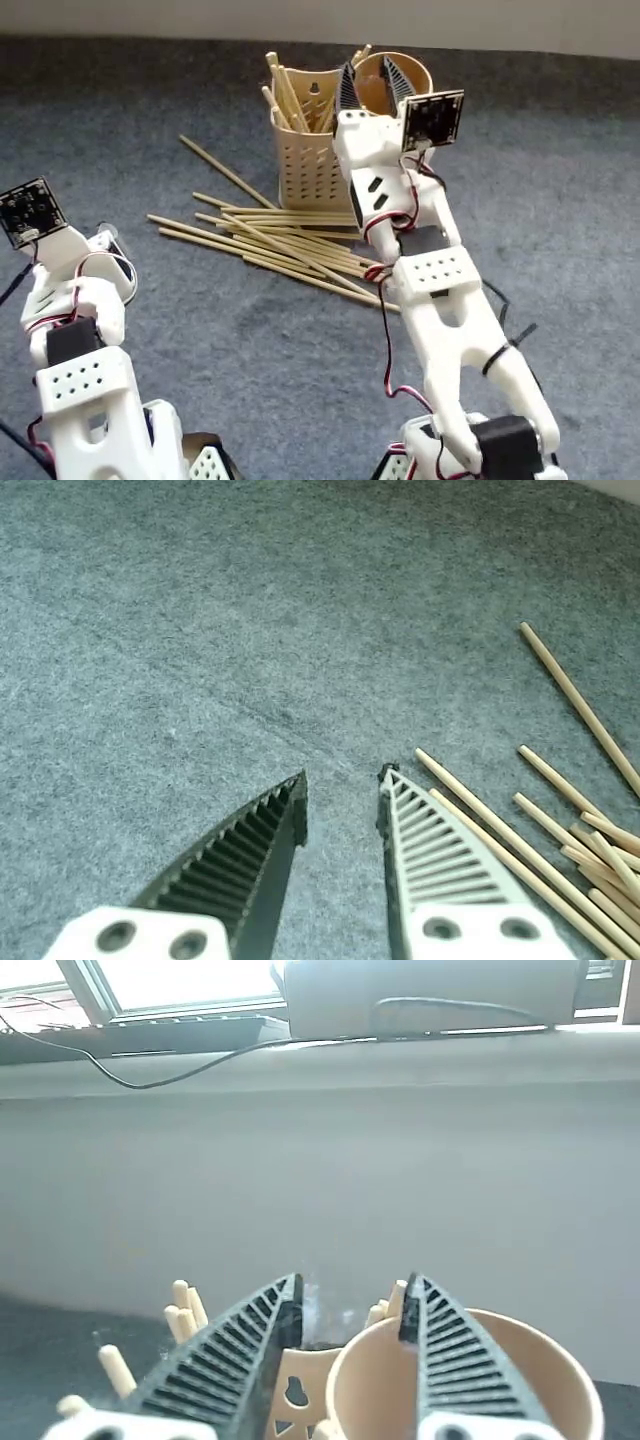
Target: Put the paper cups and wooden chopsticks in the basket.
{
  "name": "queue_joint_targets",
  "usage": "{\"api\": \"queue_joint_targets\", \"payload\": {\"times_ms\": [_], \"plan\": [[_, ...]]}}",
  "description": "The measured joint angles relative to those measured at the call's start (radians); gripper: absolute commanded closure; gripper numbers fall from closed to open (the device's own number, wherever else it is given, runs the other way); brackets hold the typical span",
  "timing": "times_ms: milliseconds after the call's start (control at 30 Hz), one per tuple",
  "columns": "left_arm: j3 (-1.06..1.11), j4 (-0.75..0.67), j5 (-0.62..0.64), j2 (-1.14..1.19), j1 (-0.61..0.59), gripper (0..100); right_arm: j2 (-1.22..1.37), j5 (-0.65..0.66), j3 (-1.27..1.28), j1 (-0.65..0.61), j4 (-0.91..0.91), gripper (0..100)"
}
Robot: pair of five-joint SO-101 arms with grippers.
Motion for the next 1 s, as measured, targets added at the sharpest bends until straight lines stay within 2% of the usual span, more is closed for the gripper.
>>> {"api": "queue_joint_targets", "payload": {"times_ms": [333,533,733,1000], "plan": [[0.000,0.000,0.000,0.000,0.000,87,-0.288,0.000,-0.147,-0.005,0.727,83.0],[0.000,0.000,0.000,0.000,0.000,87,-0.319,0.000,-0.264,-0.115,1.142,83.0],[0.000,0.000,0.000,0.000,0.000,87,-0.319,0.055,-0.265,-0.209,1.287,83.0],[0.000,0.000,0.000,0.000,0.000,87,-0.124,0.095,-0.192,-0.267,1.303,83.0]]}}
